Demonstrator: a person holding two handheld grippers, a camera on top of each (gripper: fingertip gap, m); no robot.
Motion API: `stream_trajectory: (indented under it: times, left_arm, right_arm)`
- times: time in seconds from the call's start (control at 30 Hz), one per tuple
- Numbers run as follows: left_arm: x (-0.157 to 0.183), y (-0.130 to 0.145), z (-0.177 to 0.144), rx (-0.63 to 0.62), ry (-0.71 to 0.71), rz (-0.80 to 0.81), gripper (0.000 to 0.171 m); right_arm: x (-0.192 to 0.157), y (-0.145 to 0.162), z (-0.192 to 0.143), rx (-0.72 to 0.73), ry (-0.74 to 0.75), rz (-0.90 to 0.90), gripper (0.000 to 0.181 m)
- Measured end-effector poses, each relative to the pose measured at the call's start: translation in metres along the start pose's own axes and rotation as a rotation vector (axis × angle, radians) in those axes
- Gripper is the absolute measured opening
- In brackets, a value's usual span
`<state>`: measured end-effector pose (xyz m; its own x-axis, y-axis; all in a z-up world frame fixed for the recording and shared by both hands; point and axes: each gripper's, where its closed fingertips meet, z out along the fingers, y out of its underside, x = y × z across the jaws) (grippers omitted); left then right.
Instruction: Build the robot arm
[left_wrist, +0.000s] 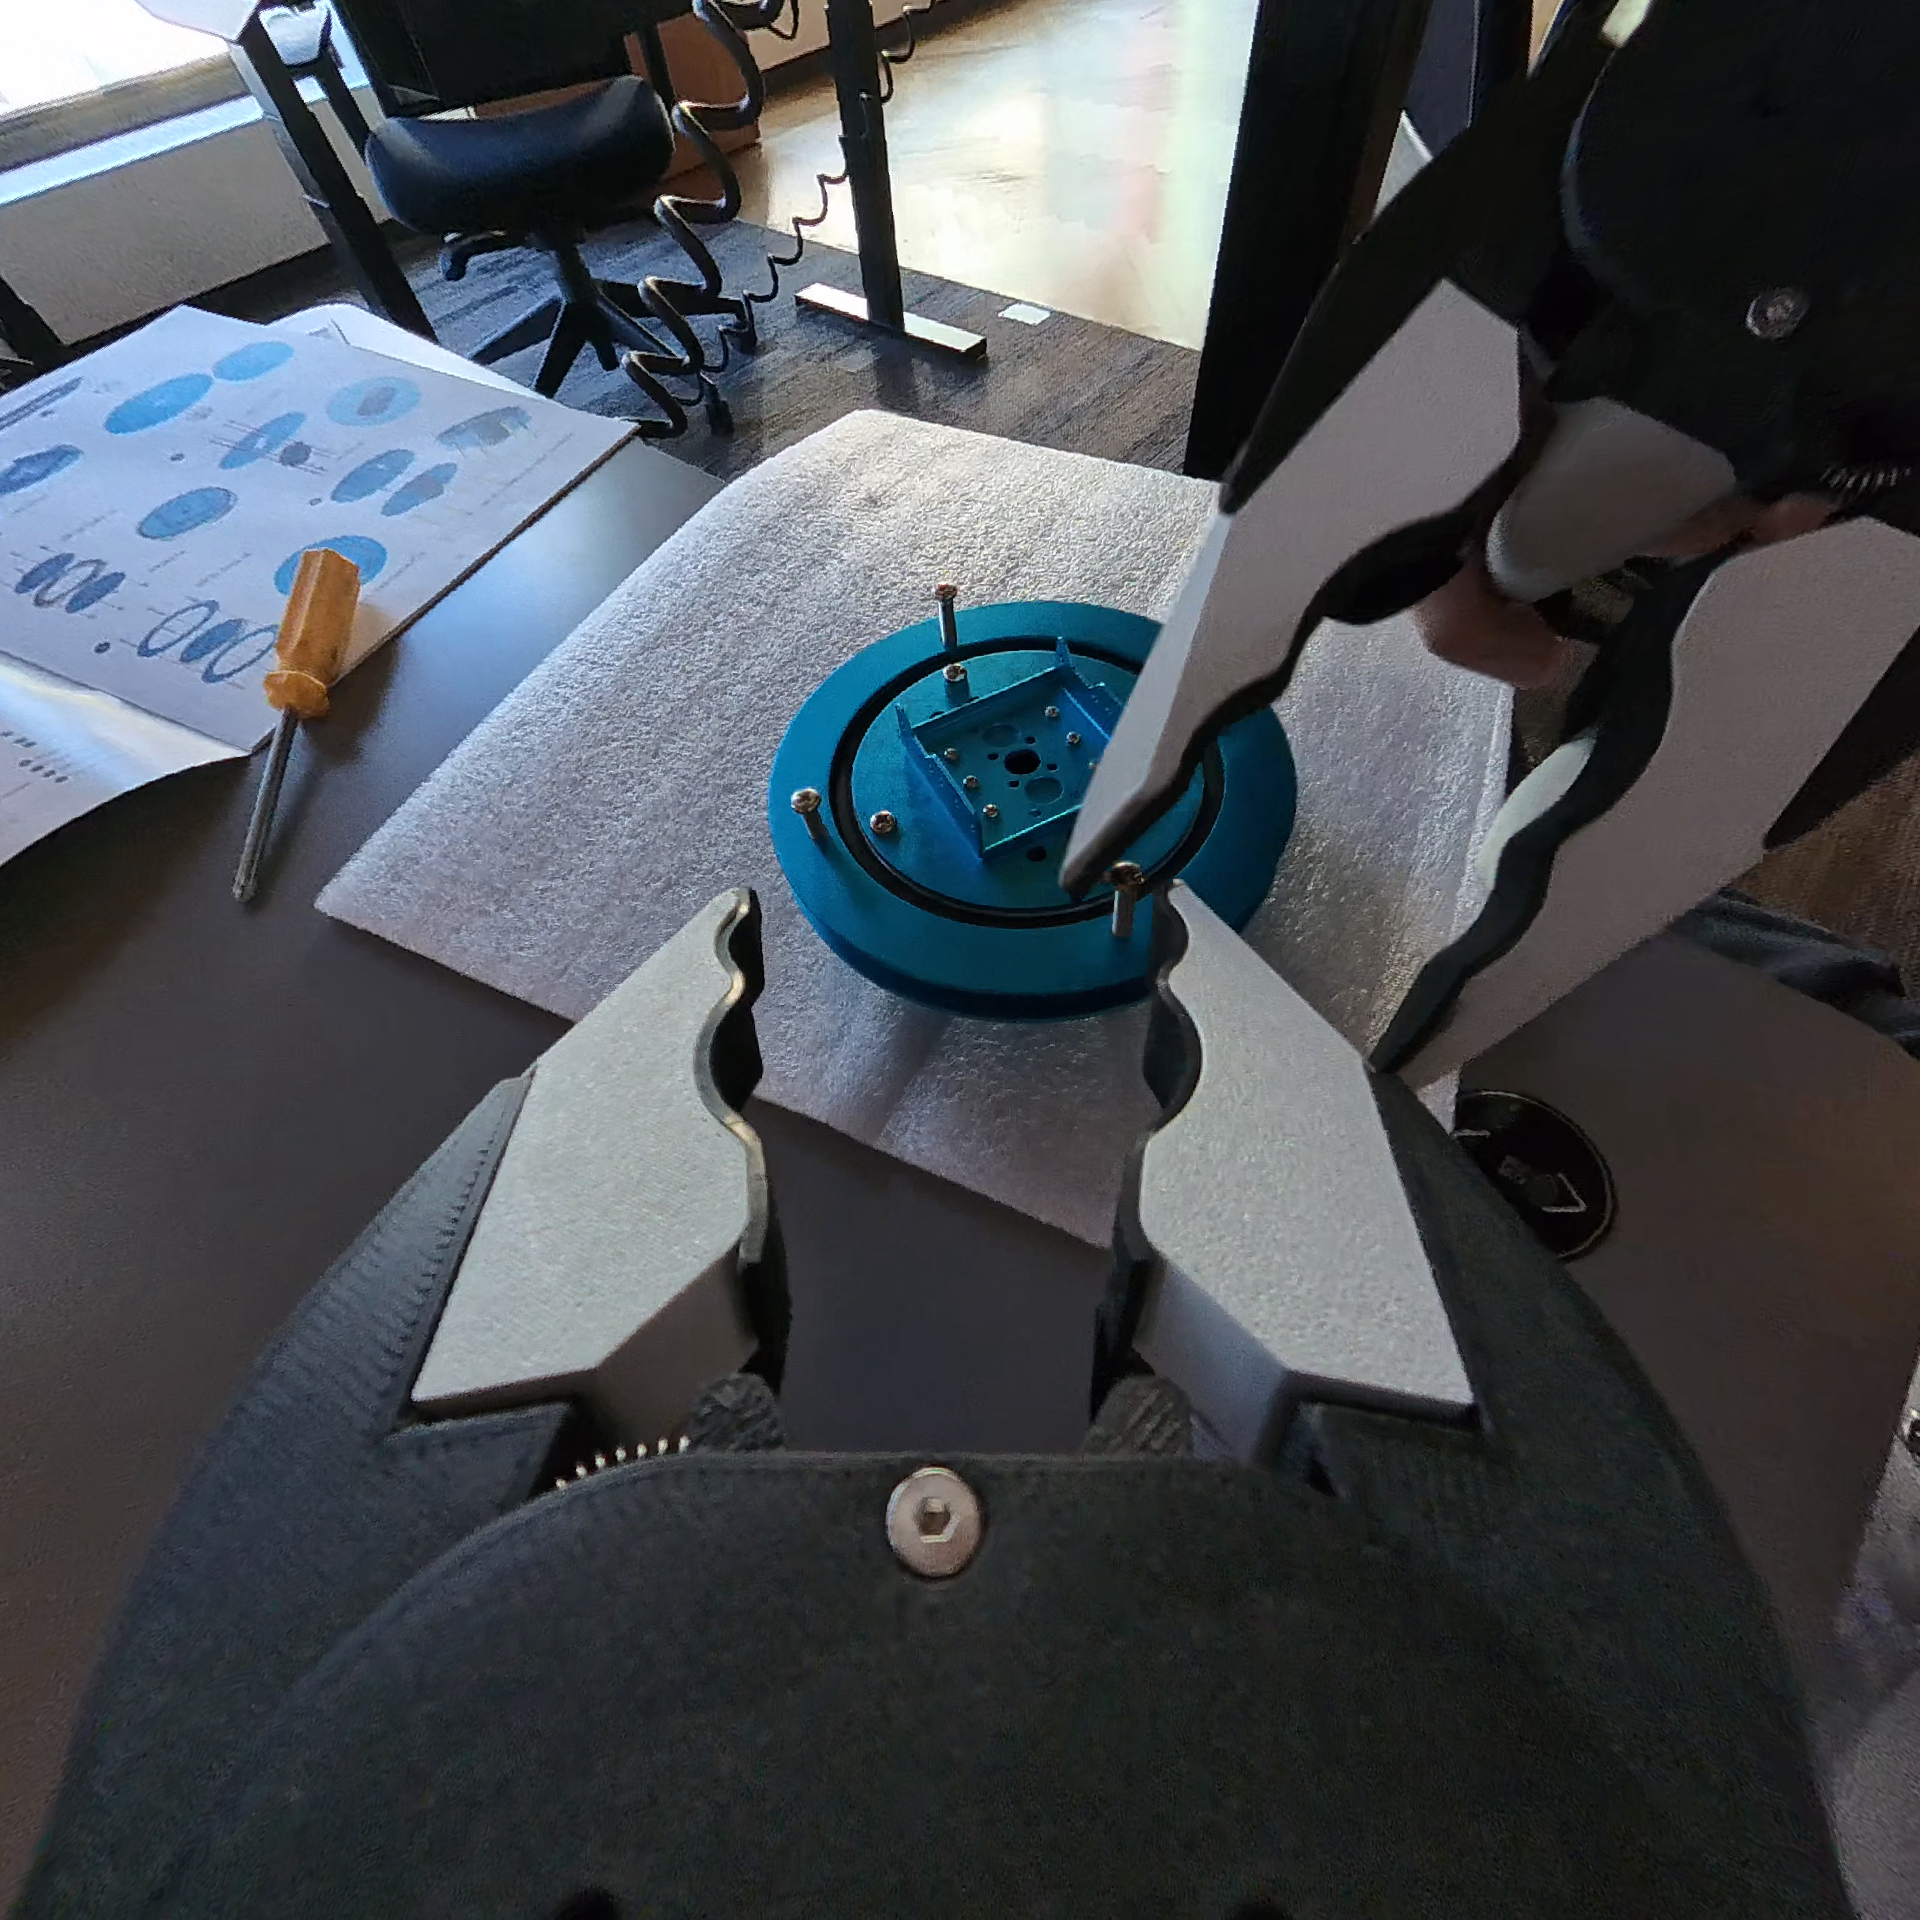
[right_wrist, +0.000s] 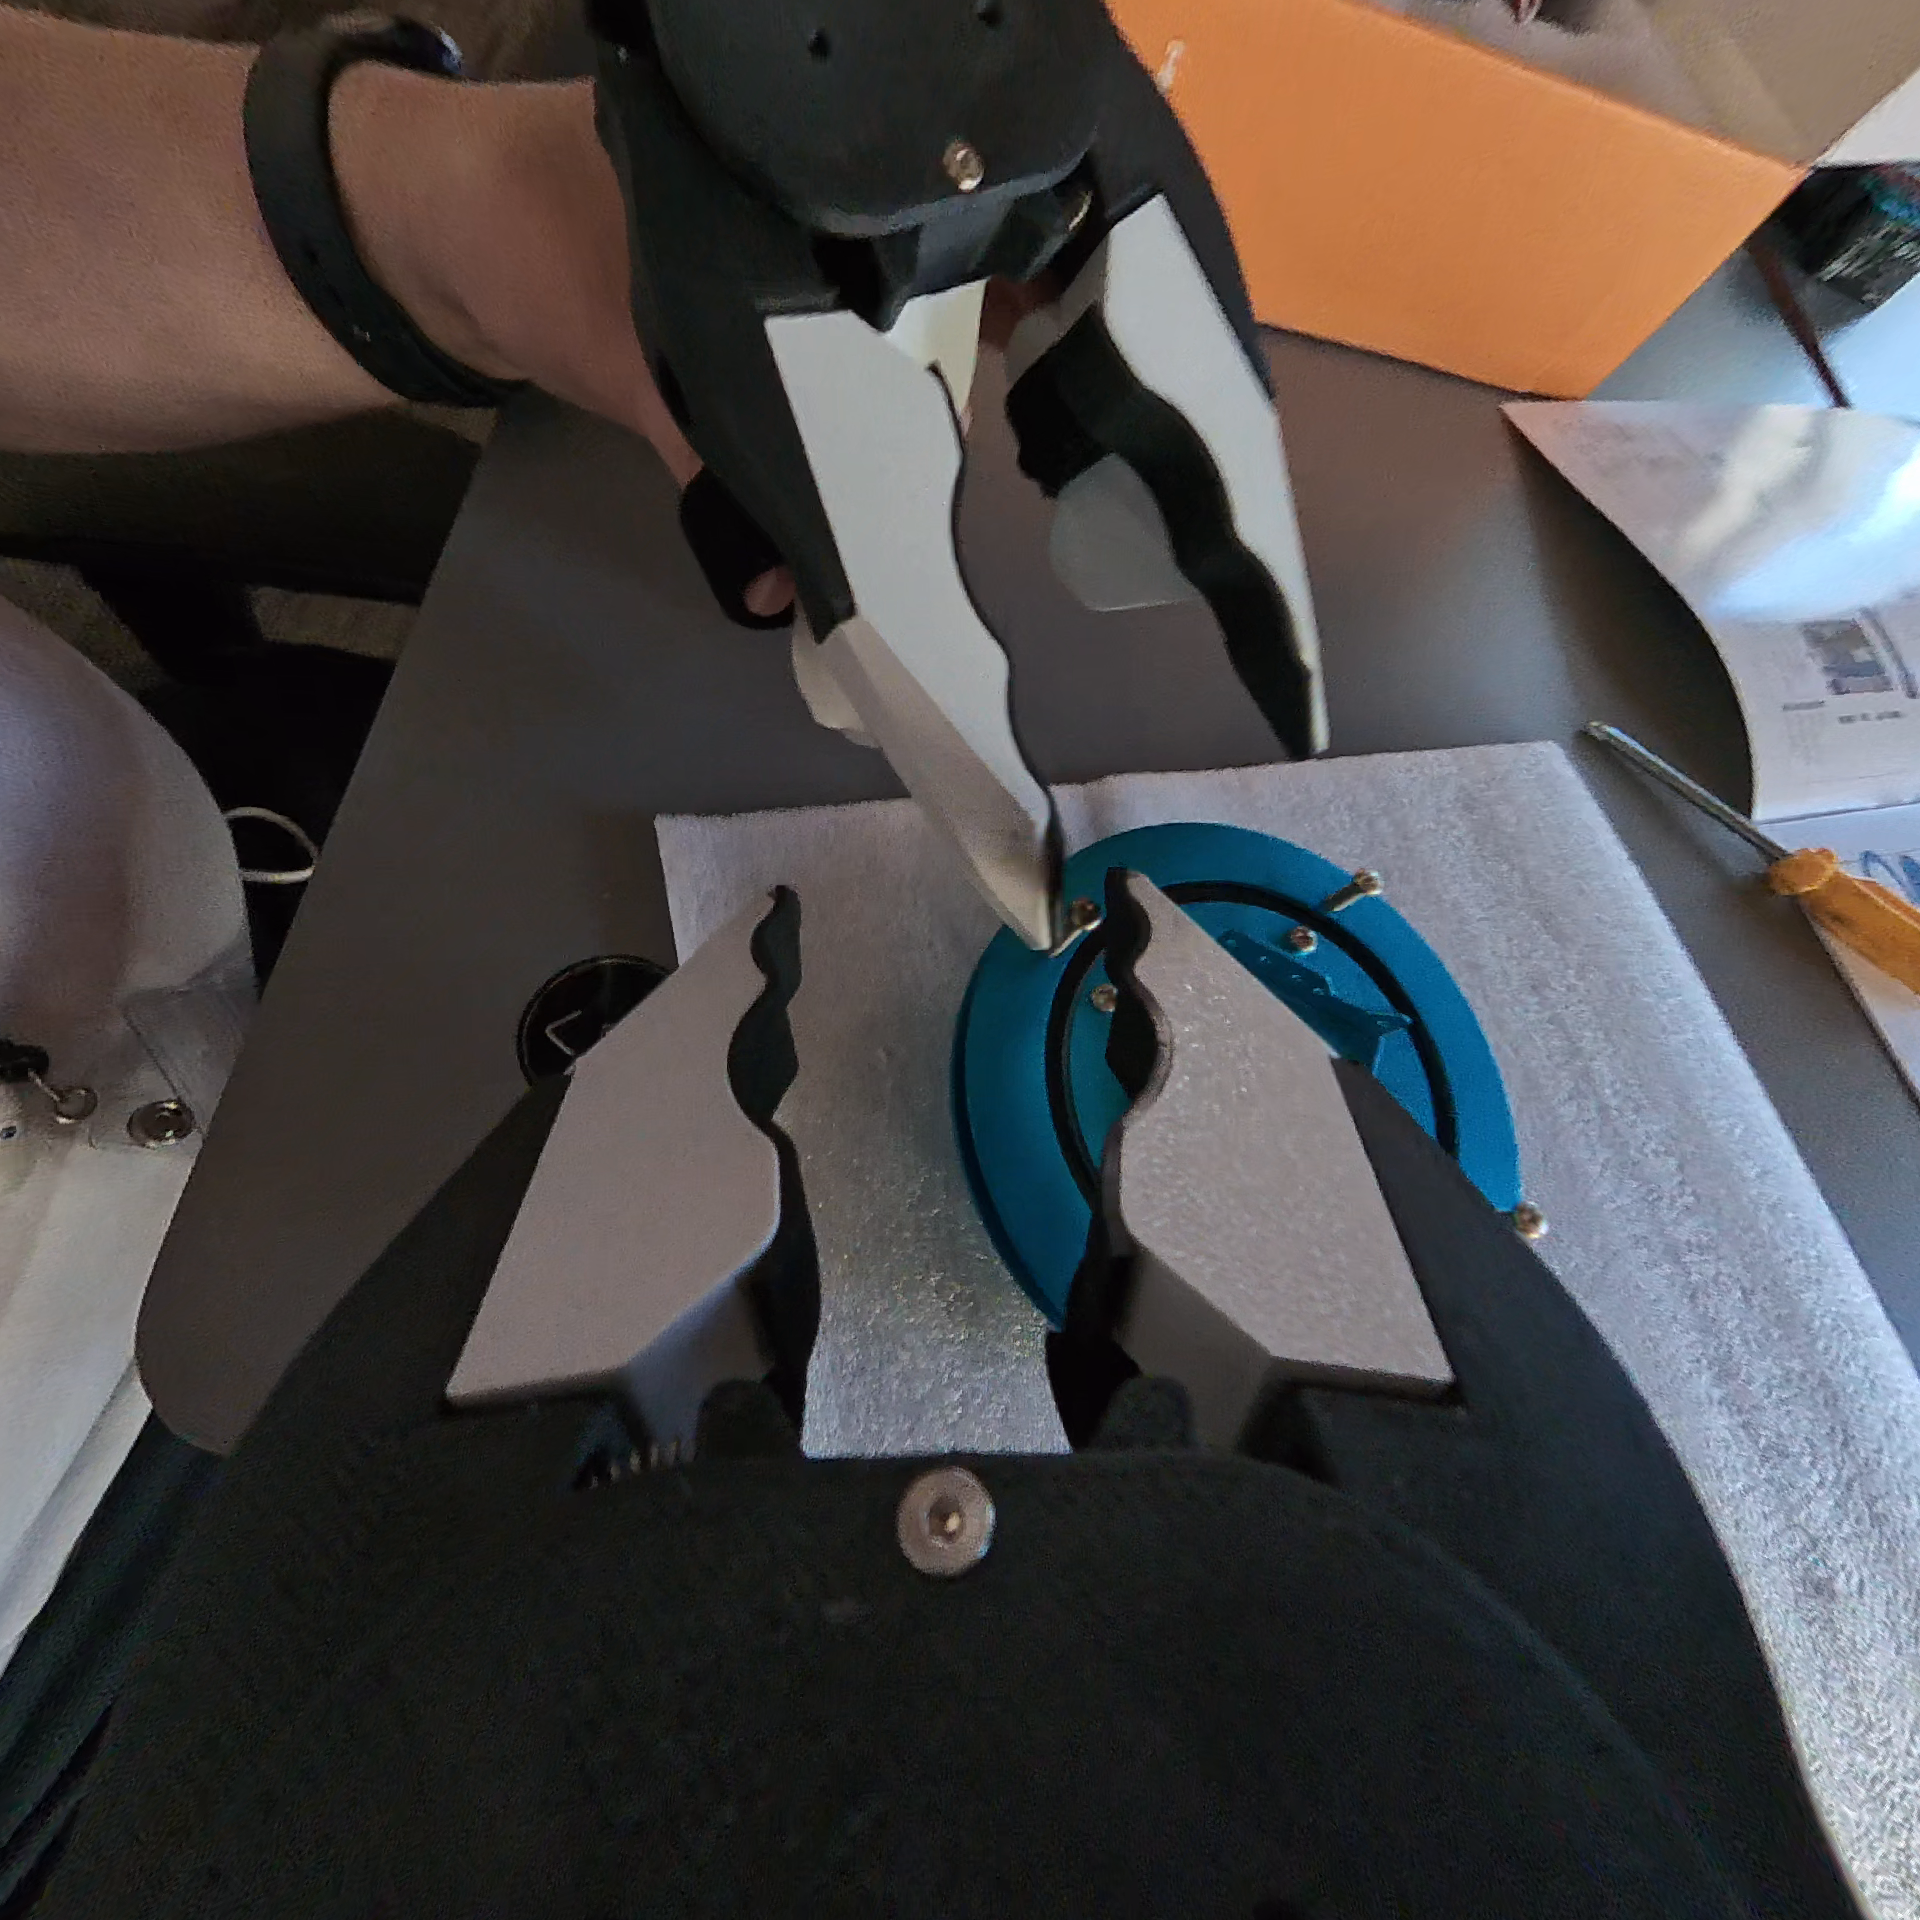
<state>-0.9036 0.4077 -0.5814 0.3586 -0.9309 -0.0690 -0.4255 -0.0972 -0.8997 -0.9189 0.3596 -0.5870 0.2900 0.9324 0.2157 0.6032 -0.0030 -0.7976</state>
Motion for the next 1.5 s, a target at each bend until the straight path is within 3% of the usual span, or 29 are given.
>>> stream_trajectory:
  times: [0.4,0.47,0.6,1.0,1.4,1.5]
  left_arm:
    - [-0.007,0.004,-0.002,-0.005,-0.027,-0.019,0.081]
    - [-0.009,0.005,-0.004,-0.009,-0.042,-0.018,0.069]
    - [0.000,0.001,-0.005,0.014,0.020,-0.035,0.076]
    - [-0.006,0.000,0.000,0.011,-0.019,-0.022,0.083]
    - [-0.007,0.002,-0.002,0.004,-0.038,-0.019,0.082]
    - [-0.006,0.002,-0.004,0.006,-0.036,-0.018,0.073]
  right_arm:
    - [-0.003,0.006,-0.005,-0.003,0.007,0.029,0.058]
    - [-0.002,0.006,-0.005,0.000,0.015,0.030,0.057]
    - [0.003,0.004,-0.005,0.006,0.023,0.030,0.064]
    - [-0.003,0.005,-0.001,-0.011,-0.005,0.027,0.062]
    - [-0.006,0.007,-0.004,-0.006,0.011,0.045,0.064]
    - [-0.003,0.007,-0.005,0.000,0.020,0.046,0.062]
